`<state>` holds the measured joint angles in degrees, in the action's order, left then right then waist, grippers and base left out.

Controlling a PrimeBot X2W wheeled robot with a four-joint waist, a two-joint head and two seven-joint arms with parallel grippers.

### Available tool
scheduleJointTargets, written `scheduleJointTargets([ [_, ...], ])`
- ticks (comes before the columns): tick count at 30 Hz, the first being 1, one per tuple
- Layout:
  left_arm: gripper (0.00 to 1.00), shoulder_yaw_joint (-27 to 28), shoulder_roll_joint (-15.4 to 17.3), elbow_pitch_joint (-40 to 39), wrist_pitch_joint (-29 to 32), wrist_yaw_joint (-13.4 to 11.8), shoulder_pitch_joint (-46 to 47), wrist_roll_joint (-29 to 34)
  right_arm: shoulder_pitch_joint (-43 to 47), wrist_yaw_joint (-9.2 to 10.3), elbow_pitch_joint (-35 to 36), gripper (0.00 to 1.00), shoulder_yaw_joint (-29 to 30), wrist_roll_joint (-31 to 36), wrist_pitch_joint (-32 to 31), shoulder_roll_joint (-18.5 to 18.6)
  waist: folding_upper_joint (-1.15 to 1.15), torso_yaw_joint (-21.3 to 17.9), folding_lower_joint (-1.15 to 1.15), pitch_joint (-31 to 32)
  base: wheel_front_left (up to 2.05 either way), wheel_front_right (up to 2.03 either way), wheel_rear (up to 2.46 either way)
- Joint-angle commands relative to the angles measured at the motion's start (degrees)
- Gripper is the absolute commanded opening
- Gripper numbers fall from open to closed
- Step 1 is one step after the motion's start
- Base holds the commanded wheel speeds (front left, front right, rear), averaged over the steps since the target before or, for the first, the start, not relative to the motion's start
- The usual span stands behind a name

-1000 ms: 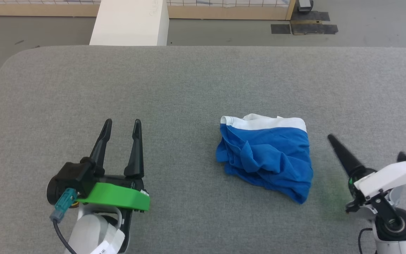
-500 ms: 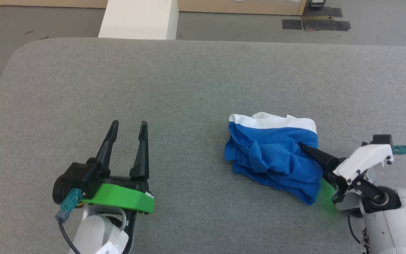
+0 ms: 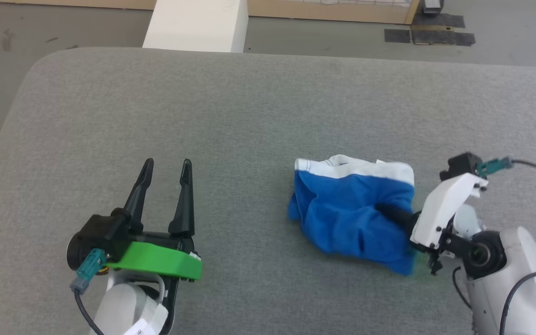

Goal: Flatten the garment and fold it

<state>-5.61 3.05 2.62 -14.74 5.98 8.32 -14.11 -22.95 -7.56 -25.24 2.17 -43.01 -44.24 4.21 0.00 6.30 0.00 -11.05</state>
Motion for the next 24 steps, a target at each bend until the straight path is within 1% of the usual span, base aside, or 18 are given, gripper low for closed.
scheduleJointTargets([
  [1, 1.00, 0.19, -0.17, -0.38, -0.26, -0.14, -0.28, -0.48, 0.77, 0.08, 2.35, 0.00, -0.29, 2.81, -0.22, 0.77, 0.00, -1.18, 0.00, -0.23, 0.00, 0.00, 0.00],
  [4, 1.00, 0.30, -0.17, -0.66, -0.26, -0.05, 0.00, -0.07, 0.68, 0.08, 6.79, 0.00, -1.10, 7.96, -1.20, 1.72, 0.00, -3.21, 0.00, -0.74, 0.00, 0.00, 0.00],
  [8, 1.00, 0.44, -0.17, -1.20, -0.26, 0.24, 0.85, 0.88, -0.26, 0.08, 11.51, 0.00, -2.50, 14.09, -2.62, 3.81, 0.00, -7.30, 0.00, -2.13, 0.00, 0.00, 0.00],
  [10, 1.00, 0.39, -0.17, -1.50, -0.26, 0.44, 1.50, 1.51, -1.08, 0.08, 13.01, 0.00, -3.18, 16.75, -2.93, 5.31, 0.00, -9.70, 0.00, -3.11, 0.00, 0.00, 0.00],
  [12, 1.00, 0.21, -0.17, -1.87, -0.26, 0.63, 2.28, 2.16, -2.19, 0.08, 13.75, 0.00, -4.08, 20.23, -2.29, 7.55, 0.00, -12.18, 0.00, -4.25, 0.00, 0.00, 0.00],
  [17, 1.00, -0.78, 0.59, -2.60, -0.26, 1.12, 4.81, 4.10, -6.04, 0.08, 11.82, 0.00, -6.57, 28.08, 1.24, 12.15, 0.00, -18.69, 0.00, -8.11, 0.00, 0.00, 0.00],
  [22, 1.00, -1.72, 2.41, -3.29, -0.26, 1.33, 7.14, 5.15, -10.50, 0.08, 6.98, 0.00, -6.60, 33.70, 6.68, 14.14, 0.00, -23.44, 0.00, -12.27, 0.00, 0.00, 0.00],
  [24, 1.00, -2.13, 3.22, -3.34, -0.26, 1.37, 7.90, 5.46, -12.13, 0.08, 4.73, 0.00, -6.34, 35.76, 9.10, 14.86, 0.00, -24.52, 0.00, -13.64, 0.00, 0.00, 0.00],
])
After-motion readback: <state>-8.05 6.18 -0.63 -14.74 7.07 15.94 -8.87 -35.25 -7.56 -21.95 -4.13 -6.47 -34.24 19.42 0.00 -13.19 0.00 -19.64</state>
